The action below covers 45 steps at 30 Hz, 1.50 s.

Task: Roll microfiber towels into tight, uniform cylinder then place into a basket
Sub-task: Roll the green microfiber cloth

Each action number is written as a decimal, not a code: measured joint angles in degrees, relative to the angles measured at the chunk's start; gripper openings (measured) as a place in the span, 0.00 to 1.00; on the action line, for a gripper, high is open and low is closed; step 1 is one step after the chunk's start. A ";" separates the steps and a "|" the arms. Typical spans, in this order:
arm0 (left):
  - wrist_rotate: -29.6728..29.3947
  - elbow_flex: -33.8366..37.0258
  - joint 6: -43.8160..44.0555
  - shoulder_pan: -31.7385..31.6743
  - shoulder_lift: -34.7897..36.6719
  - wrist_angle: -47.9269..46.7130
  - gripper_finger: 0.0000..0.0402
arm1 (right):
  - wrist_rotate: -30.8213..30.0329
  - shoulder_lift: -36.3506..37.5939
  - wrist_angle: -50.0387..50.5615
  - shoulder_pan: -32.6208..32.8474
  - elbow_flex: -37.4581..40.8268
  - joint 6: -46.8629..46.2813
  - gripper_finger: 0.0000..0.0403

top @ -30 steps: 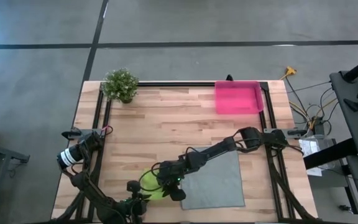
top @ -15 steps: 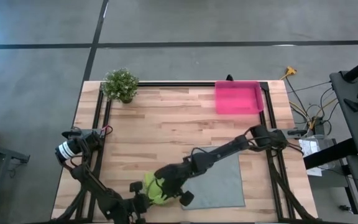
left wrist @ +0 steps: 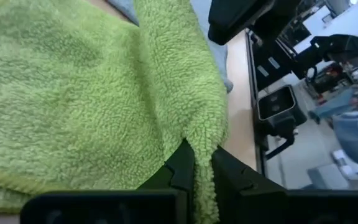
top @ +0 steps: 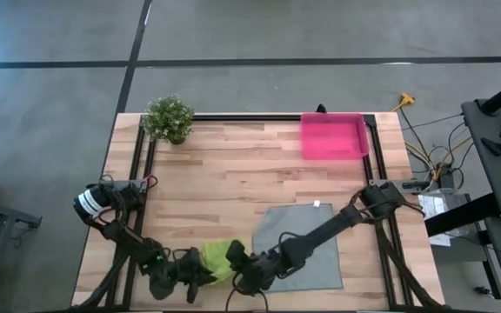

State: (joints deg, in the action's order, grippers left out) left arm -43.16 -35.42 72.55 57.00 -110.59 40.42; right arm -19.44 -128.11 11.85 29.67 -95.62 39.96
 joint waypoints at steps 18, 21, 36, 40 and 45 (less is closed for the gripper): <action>9.76 0.37 0.64 -3.64 0.00 -1.02 0.03 | 8.10 -0.28 -3.12 -0.70 4.05 -5.03 0.41; 10.02 0.42 0.64 -3.71 0.00 -1.00 0.03 | 8.08 -0.28 -5.59 -1.02 4.05 -5.62 0.49; 10.21 0.57 0.33 -3.79 0.00 -0.90 0.03 | 10.30 -4.94 -7.71 -2.46 3.87 -13.25 0.50; 10.68 0.55 0.36 -3.79 0.00 -1.57 0.03 | 10.96 -4.96 -8.04 -3.24 3.88 -15.03 0.49; 10.72 0.62 0.38 -3.79 0.00 -2.04 0.03 | 19.07 -5.01 -7.70 -5.28 3.92 -20.73 0.31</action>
State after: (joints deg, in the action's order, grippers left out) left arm -32.44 -34.81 72.93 53.21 -110.59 38.38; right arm -0.36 -133.12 4.16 24.39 -91.70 19.23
